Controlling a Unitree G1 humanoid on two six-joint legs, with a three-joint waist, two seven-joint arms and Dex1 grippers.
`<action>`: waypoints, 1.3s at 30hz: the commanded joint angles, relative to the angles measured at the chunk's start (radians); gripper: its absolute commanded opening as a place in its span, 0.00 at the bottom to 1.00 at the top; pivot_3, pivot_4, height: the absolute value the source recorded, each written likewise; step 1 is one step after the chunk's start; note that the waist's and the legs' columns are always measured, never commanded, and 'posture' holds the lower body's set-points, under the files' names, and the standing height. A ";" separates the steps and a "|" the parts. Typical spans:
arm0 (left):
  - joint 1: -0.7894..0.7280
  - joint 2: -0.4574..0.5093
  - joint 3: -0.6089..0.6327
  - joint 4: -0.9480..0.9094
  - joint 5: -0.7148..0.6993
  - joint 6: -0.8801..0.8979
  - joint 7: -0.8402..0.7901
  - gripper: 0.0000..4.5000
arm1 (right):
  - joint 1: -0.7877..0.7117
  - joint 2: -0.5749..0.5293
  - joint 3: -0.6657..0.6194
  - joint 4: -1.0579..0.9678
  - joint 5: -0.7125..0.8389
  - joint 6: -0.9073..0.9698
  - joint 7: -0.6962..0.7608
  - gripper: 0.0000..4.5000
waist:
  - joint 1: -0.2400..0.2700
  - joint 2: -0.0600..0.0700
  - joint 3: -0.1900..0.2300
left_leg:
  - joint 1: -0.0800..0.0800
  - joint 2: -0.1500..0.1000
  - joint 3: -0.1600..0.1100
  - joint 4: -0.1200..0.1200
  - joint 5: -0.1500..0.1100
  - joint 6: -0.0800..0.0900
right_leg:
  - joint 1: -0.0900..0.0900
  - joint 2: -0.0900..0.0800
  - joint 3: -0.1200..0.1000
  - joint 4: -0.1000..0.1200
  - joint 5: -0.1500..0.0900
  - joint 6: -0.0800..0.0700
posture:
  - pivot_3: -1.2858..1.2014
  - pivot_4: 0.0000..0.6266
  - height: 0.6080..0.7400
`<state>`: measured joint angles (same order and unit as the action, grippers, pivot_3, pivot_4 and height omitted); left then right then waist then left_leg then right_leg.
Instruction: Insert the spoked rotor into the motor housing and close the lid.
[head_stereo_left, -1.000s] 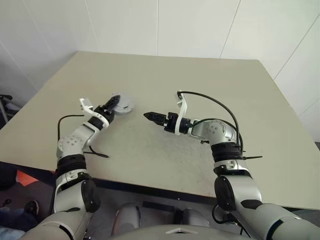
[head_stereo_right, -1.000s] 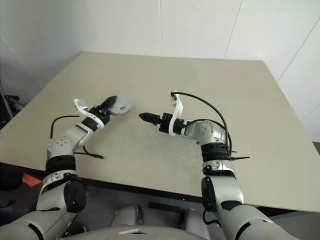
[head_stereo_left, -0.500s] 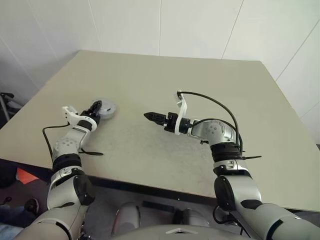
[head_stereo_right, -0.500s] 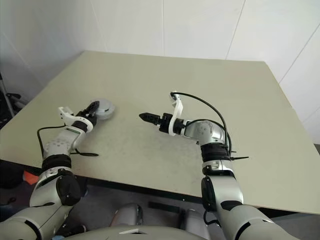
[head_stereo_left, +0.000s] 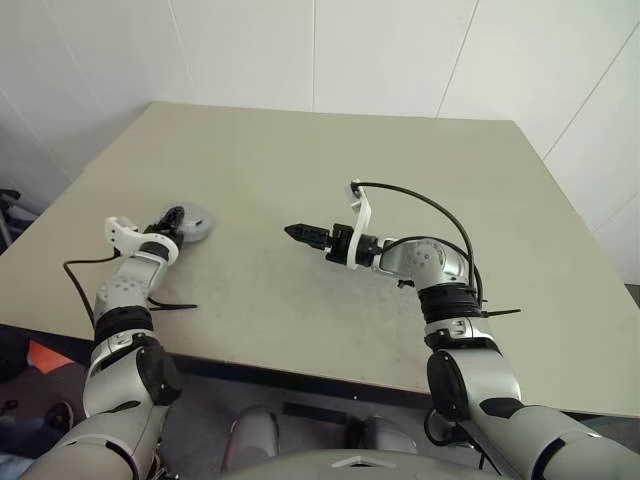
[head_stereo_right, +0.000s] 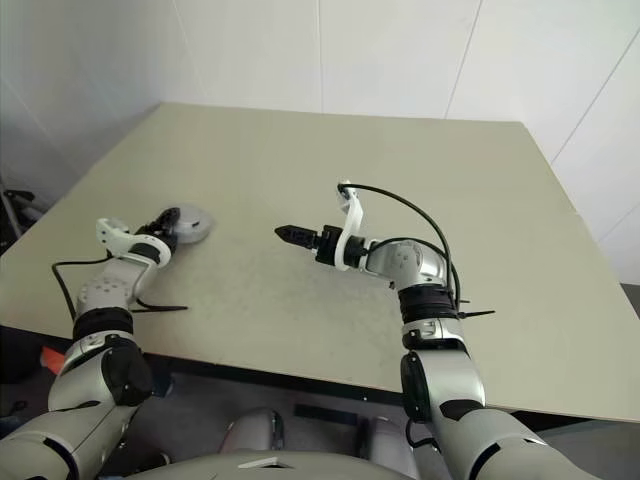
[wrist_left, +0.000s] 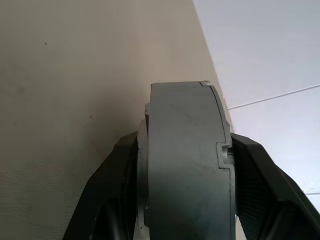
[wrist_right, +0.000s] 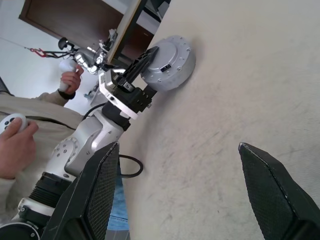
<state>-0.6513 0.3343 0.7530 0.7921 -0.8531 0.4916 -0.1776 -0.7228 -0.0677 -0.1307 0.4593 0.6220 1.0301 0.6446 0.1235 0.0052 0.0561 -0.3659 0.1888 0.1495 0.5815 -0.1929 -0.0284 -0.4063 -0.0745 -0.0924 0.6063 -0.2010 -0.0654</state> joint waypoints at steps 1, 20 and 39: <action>-0.001 0.039 0.027 -0.046 -0.013 -0.022 0.001 0.49 | -0.034 0.005 0.006 -0.003 0.004 -0.015 0.017 0.96 | 0.001 0.000 0.000 | 0.000 0.000 0.000 0.000 0.000 0.000 | 0.000 0.000 0.000 0.000 0.000 0.000 | 0.52 0.00 1.00; 0.040 0.148 0.037 -0.040 0.058 -0.062 0.100 0.97 | -0.046 0.009 0.008 0.025 -0.005 -0.019 0.027 0.97 | 0.000 -0.001 0.000 | 0.003 0.000 0.000 0.000 0.001 -0.001 | 0.002 0.000 0.000 0.001 0.000 0.000 | 0.52 0.00 1.00; 0.130 0.177 -0.378 -0.576 0.165 -0.026 -0.355 0.97 | -0.057 -0.208 0.064 -0.002 -0.202 -0.522 0.220 0.97 | 0.018 -0.006 0.000 | 0.005 0.000 0.000 0.002 0.001 -0.001 | 0.006 -0.001 0.000 0.002 -0.001 -0.005 | 0.52 0.00 1.00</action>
<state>-0.5180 0.5069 0.4153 0.2944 -0.6964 0.4523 -0.4826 -0.7532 -0.2435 -0.0381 0.4970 0.4186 0.5469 0.8316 0.1418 -0.0003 0.0563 -0.3607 0.1888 0.1500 0.5836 -0.1921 -0.0297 -0.4008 -0.0752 -0.0921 0.6088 -0.2023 -0.0707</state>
